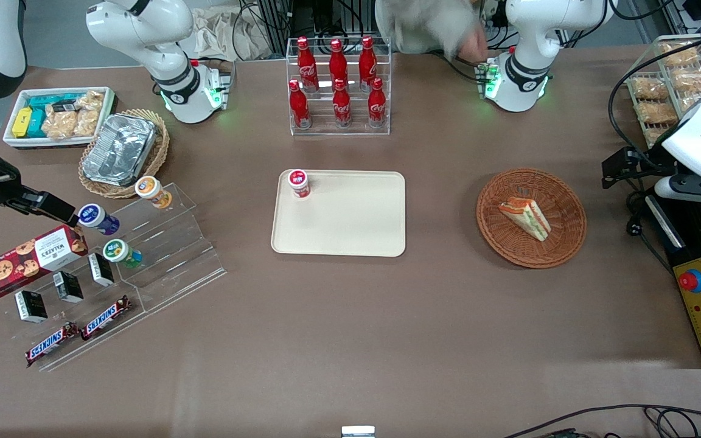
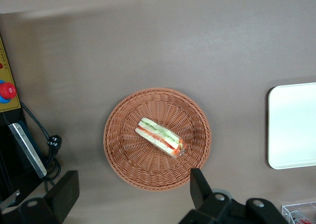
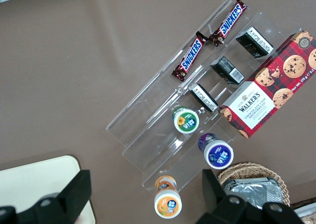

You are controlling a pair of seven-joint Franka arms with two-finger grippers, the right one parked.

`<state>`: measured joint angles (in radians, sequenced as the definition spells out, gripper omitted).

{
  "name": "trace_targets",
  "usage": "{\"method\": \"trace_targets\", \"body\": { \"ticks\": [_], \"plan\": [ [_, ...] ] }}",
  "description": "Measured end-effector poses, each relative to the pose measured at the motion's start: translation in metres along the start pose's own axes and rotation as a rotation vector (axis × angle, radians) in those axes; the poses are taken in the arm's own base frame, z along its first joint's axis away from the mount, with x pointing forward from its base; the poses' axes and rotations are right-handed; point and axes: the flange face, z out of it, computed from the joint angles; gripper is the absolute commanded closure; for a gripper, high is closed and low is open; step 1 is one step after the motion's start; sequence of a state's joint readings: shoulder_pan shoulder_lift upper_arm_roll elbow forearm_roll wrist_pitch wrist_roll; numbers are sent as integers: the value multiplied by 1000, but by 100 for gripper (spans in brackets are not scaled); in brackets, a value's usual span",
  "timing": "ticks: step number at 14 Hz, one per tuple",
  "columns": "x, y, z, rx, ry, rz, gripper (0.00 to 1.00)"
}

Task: Place sandwich from basket to tray
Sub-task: 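Move the left gripper over the wrapped sandwich in the wicker basket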

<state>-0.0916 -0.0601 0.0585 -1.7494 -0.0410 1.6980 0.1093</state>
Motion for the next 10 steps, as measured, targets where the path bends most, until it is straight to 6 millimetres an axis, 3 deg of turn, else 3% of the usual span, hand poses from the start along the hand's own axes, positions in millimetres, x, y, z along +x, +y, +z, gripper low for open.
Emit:
{"method": "trace_targets", "body": {
  "ticks": [7,10],
  "plan": [
    [-2,1,3,7,-21,-61,0],
    [-14,-3,22,5,-93,-94,0]
  ]
}}
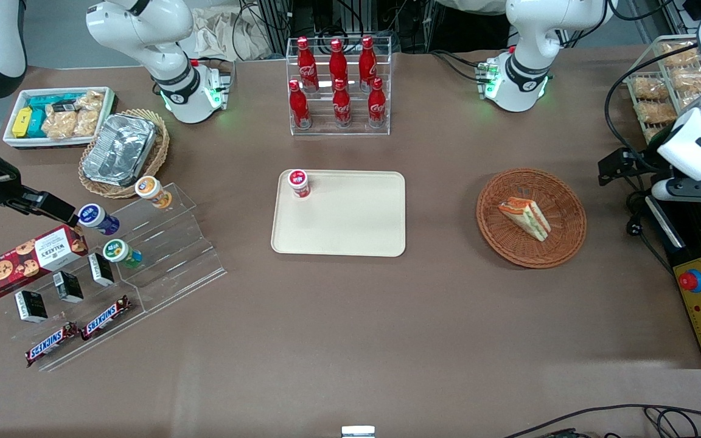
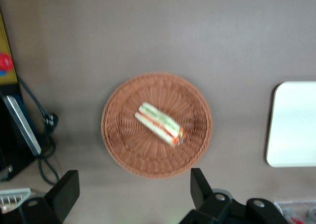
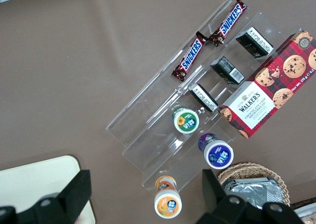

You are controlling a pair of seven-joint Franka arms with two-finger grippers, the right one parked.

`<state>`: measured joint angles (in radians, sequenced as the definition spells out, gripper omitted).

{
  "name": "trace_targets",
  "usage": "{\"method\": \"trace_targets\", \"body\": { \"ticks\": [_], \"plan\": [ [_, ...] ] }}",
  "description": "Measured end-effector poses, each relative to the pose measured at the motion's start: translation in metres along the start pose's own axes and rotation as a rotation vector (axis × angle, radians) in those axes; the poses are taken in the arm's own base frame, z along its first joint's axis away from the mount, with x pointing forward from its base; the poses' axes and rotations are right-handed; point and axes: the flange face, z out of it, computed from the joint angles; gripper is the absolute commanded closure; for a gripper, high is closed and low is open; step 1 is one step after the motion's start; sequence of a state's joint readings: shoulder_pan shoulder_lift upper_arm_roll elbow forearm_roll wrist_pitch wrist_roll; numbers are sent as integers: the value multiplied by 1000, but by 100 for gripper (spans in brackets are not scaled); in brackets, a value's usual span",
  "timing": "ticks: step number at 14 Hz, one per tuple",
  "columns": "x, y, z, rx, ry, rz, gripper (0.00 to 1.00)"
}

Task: Place sandwich from basket to tray
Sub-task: 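Move the left gripper over the wrapped sandwich in the wicker basket, then lower the left gripper onto the sandwich and close on it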

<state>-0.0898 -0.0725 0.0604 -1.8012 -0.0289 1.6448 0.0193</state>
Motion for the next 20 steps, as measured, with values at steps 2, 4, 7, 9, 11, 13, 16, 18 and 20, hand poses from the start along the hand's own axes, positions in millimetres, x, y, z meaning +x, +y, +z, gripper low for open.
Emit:
{"method": "trace_targets", "body": {
  "ticks": [2,4,7,9,11,13,16,18,20],
  "plan": [
    [-11,-2,20,-2,-43,-17,0],
    [-22,-1,34,-3,-50,-68,0],
    [-37,8,60,-3,-8,-165,0],
    [-46,19,82,-4,26,-236,0],
    [-53,31,106,1,42,-314,0],
    [-60,41,136,73,45,-381,0],
    [-62,51,180,94,113,-572,0],
    [-55,58,205,81,133,-683,0],
    [-44,64,228,65,149,-743,0]
  ]
}}
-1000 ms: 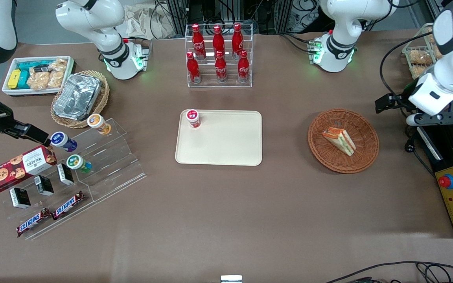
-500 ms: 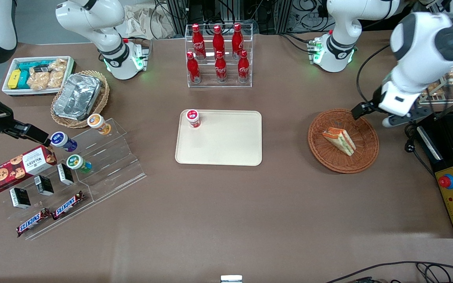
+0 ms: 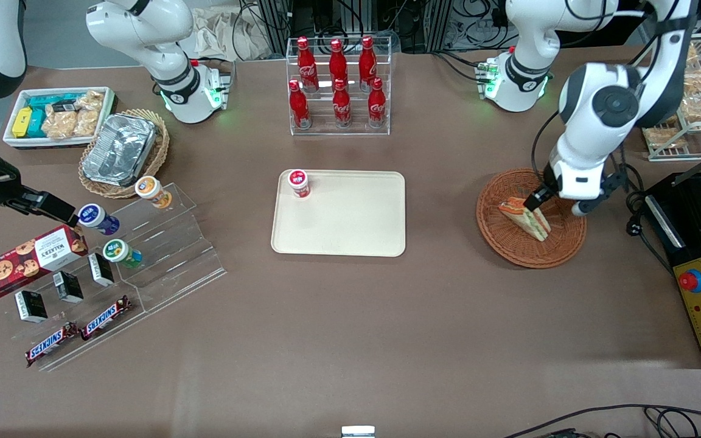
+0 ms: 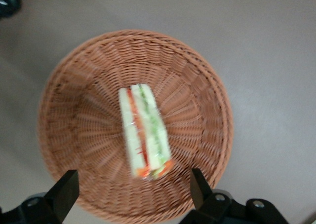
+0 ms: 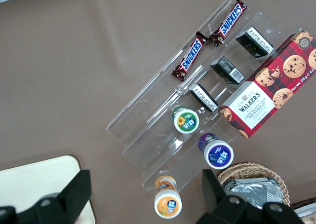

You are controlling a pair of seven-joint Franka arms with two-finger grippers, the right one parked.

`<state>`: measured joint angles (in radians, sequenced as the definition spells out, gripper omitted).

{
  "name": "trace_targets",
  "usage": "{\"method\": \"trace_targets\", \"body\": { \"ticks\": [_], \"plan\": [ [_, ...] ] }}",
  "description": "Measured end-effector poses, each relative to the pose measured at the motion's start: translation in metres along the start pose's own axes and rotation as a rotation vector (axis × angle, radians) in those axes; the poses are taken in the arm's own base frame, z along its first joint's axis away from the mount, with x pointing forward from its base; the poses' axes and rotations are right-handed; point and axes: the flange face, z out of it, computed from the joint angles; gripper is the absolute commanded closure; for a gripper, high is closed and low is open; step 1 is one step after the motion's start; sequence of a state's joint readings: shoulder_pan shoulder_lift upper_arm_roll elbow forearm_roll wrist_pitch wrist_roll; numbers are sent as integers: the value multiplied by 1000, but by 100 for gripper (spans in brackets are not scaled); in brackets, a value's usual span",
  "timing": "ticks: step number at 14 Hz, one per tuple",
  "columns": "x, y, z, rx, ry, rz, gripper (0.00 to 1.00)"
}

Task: Place sandwich from basket to tray
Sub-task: 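Lower the left gripper onto the sandwich and close on it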

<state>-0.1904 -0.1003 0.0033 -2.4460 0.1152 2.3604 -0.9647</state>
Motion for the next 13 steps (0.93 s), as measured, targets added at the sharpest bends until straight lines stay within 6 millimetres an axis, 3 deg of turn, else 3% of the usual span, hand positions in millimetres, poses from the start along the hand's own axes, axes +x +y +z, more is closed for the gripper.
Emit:
{"method": "trace_targets", "body": {
  "ticks": [7,13],
  "plan": [
    [-2,18,49,-42,11,-103,0],
    [-16,8,67,-49,22,-78,1]
  ]
}}
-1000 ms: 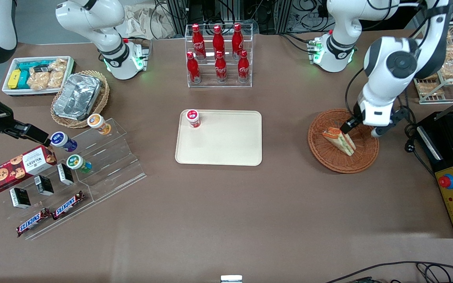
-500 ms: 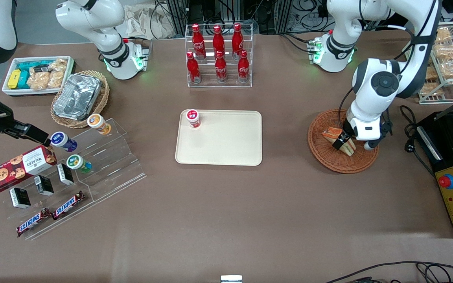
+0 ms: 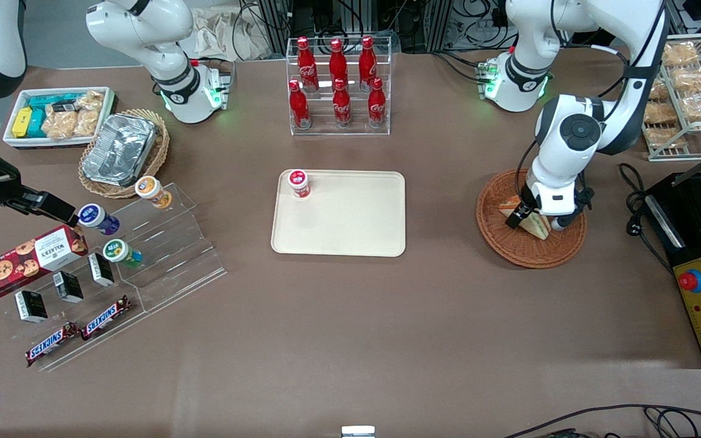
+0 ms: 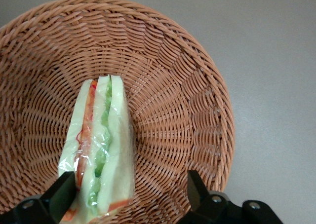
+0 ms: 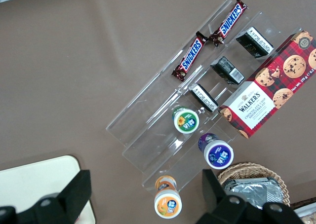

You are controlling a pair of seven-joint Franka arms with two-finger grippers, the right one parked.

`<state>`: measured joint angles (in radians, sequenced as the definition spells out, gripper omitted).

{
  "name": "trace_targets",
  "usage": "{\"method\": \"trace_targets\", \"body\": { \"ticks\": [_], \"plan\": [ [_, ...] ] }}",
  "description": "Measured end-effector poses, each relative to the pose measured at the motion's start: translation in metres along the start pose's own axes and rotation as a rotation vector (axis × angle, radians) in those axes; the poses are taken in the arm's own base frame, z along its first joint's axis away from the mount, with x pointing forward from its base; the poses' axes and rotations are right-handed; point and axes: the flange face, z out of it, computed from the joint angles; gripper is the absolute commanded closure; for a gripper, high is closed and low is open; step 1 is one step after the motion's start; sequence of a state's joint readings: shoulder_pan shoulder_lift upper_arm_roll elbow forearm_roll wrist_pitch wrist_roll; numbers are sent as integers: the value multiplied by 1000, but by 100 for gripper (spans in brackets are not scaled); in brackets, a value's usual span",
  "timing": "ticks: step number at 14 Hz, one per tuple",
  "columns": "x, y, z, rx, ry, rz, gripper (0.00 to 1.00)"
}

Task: Place sandwich from basket to tray
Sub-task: 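Lower the left gripper onto the sandwich and close on it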

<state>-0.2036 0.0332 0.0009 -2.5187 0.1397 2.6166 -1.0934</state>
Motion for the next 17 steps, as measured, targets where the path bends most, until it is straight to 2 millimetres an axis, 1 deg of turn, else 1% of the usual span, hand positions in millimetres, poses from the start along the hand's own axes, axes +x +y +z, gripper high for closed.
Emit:
{"method": "trace_targets", "body": {
  "ticks": [3,7,8,10,14,17],
  "plan": [
    [5,4,-11,-11,14,3,1],
    [20,17,-36,69,-4,19,1],
    [22,18,-39,75,-6,21,1],
    [20,16,-37,84,-11,21,1],
    [9,4,-15,75,-16,-3,1],
    [6,1,-7,69,-16,-22,1]
  ]
}}
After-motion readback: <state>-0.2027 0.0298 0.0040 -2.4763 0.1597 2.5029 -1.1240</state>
